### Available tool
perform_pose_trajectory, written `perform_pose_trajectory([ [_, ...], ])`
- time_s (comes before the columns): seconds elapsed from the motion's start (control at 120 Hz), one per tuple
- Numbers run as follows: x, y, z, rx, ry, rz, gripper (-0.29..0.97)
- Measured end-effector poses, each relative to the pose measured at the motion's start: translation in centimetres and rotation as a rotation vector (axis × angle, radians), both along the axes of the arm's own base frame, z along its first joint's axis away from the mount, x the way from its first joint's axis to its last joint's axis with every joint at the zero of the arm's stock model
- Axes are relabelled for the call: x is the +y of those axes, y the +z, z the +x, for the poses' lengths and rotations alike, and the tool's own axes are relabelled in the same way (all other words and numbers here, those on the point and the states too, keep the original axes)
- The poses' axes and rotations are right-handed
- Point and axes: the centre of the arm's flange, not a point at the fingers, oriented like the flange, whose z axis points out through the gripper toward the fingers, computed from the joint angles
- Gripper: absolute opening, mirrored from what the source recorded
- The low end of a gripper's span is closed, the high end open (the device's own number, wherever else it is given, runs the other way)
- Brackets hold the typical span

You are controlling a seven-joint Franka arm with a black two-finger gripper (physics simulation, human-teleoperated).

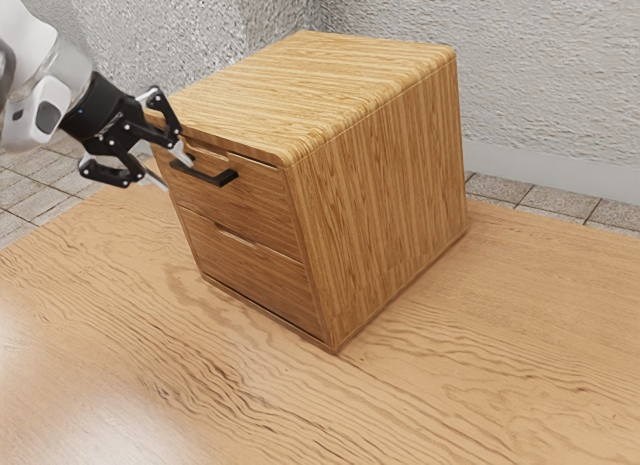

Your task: Pull the drawer handle with one arm to open the drawer

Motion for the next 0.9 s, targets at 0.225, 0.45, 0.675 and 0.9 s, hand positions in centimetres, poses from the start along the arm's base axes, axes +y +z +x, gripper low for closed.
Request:
perform_pose_trajectory([
  [0.225, 0.4, 0.3, 0.1, -0.057, -0.097, 0.017, 0.21],
  [0.45, 0.7, 0.1, 0.1, -0.065, -0.102, 0.011, 0.21],
  [0.675, 1.4, -0.1, 0.0, -0.057, -0.065, -0.007, 0.21],
  [0.9, 1.9, -0.4, -0.2, -0.05, -0.028, -0.037, 0.22],
])
